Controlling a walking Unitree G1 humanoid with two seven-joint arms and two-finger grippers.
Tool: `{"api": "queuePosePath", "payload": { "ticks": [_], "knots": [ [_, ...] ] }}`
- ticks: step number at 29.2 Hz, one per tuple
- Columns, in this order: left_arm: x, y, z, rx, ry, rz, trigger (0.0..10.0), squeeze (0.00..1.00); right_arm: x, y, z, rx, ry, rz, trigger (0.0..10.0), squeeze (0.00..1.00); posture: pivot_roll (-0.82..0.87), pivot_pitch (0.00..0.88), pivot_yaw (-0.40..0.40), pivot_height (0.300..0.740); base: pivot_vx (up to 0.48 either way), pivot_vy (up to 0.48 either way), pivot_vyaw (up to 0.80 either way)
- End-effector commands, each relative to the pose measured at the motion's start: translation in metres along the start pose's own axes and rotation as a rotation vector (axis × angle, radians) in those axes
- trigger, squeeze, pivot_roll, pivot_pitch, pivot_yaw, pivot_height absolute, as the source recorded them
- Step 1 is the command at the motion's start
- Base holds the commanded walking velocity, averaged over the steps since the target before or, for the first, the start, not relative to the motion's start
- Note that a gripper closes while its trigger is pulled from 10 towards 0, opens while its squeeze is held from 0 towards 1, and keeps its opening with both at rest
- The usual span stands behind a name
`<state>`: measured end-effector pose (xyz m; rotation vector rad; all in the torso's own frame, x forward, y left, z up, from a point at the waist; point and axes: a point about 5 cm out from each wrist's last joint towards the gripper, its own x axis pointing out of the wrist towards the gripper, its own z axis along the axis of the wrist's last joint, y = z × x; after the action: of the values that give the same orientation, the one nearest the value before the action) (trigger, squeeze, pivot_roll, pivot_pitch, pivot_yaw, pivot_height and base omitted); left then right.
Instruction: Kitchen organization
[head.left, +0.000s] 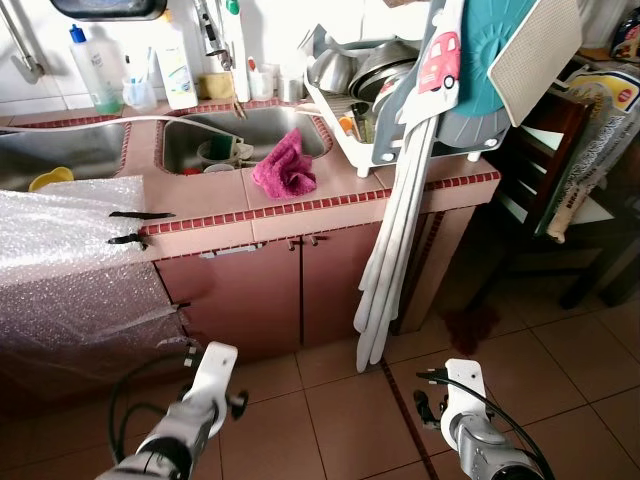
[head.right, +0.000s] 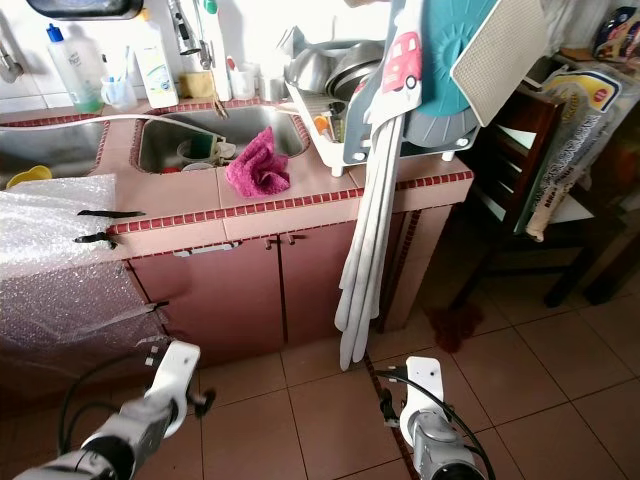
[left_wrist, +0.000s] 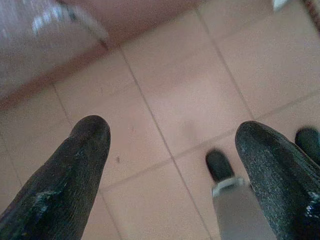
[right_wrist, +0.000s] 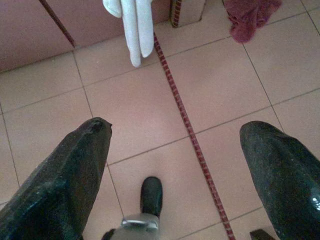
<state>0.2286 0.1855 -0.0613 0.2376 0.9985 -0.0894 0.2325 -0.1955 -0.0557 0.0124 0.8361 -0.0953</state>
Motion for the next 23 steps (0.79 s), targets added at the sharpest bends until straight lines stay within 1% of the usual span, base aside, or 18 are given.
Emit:
{"api": "queuePosePath", "payload": {
  "ticks": [1, 2, 3, 4, 6, 13, 23],
  "knots": [
    [0.000, 0.004, 0.004, 0.016, -0.009, 0.012, 10.0, 0.00, 0.000, 0.000, -0.003, -0.005, 0.019, 0.004, 10.0, 0.00, -0.07, 0.000, 0.019, 0.740, 0.000, 0.000, -0.72],
    [0.000, 0.004, 0.003, 0.015, -0.007, 0.011, 10.0, 0.00, 0.000, 0.000, -0.004, 0.000, 0.021, 0.007, 10.0, 0.00, -0.06, 0.000, 0.016, 0.740, 0.000, 0.000, -0.71],
    [0.000, 0.004, 0.000, -0.010, 0.000, 0.013, 10.0, 0.00, -0.001, 0.000, -0.007, 0.004, 0.027, 0.010, 10.0, 0.00, -0.06, 0.000, 0.012, 0.740, 0.000, 0.000, -0.71],
    [0.000, 0.004, -0.001, -0.017, 0.004, 0.017, 10.0, 0.00, -0.001, 0.001, -0.008, 0.009, 0.032, 0.011, 10.0, 0.00, -0.06, 0.000, 0.010, 0.740, 0.000, 0.000, -0.71],
    [0.000, 0.004, -0.002, -0.027, 0.006, 0.020, 10.0, 0.00, -0.001, 0.002, -0.012, -0.012, 0.045, 0.018, 10.0, 0.00, -0.06, 0.000, 0.003, 0.740, 0.000, 0.000, -0.71],
    [0.000, 0.004, -0.002, -0.024, 0.002, 0.015, 10.0, 0.00, -0.002, 0.002, -0.012, -0.040, 0.051, 0.028, 10.0, 0.00, -0.05, 0.000, 0.001, 0.740, 0.000, 0.000, -0.70],
    [-0.001, 0.009, -0.006, -0.020, 0.014, 0.029, 10.0, 0.00, -0.002, 0.004, -0.015, -0.041, 0.058, 0.034, 10.0, 0.00, -0.05, 0.000, 0.007, 0.740, 0.000, 0.000, -0.69]
  ]
}}
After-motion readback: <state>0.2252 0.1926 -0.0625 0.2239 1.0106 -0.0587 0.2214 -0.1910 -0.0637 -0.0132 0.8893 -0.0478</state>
